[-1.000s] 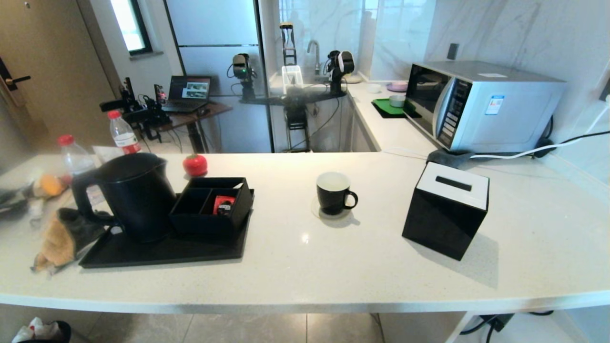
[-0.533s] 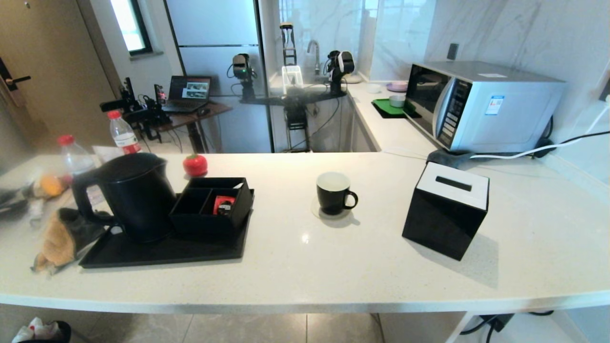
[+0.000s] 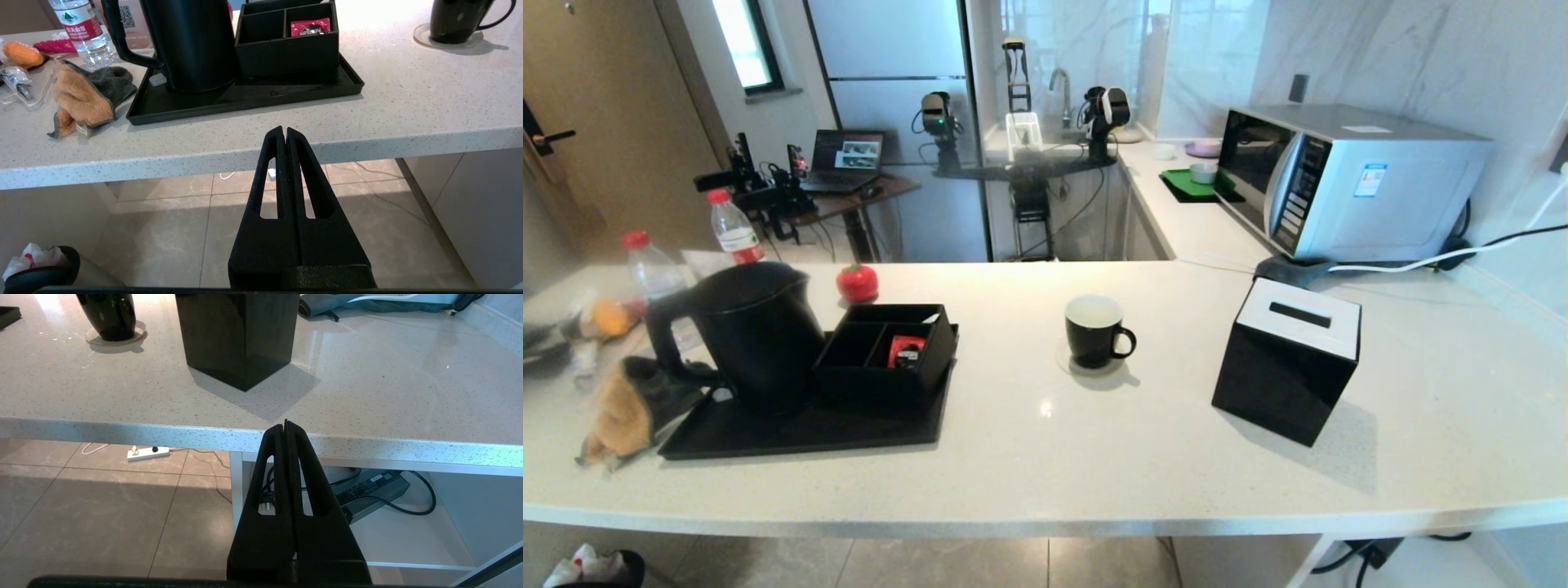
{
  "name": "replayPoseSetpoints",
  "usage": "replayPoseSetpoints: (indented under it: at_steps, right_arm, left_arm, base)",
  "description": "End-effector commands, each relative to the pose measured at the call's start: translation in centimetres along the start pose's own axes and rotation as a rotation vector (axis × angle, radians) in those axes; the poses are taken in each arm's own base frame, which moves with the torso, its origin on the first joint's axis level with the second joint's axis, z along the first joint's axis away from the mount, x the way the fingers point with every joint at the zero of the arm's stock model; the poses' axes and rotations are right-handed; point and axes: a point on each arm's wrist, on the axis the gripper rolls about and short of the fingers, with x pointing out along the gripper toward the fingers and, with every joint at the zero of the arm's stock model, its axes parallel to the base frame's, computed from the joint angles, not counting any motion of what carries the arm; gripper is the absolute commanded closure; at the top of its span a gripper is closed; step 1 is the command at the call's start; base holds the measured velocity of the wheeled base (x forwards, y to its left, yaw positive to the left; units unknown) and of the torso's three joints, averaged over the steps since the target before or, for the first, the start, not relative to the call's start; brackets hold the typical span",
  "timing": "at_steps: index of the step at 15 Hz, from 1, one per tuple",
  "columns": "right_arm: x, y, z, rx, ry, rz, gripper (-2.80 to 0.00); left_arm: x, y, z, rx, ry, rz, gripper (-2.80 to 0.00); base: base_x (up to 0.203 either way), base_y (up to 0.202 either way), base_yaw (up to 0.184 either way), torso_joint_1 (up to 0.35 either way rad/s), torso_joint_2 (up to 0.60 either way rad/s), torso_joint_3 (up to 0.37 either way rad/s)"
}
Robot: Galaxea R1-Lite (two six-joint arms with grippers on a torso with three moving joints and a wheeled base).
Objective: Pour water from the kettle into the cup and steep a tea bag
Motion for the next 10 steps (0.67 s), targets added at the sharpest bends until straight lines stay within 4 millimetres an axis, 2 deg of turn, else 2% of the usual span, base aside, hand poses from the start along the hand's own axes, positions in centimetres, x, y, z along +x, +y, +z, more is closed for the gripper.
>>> replayPoseSetpoints:
  at_steps: [1,10]
  right_arm:
    - [0.01,0.0,0.0,-0.002,0.002,0.001,0.0]
    - [0.01,0.0,0.0,0.025,0.002,0.001,0.0]
  left_arm:
    - [0.0,0.0,0.01,0.0,-0.002,0.0,0.0]
    - [0.0,0.0,0.01,0.001,-0.001,0.0,0.0]
  base:
    - [0.0,0.0,0.0,0.0,0.0,0.0]
    - [0.0,0.0,0.0,0.0,0.0,0.0]
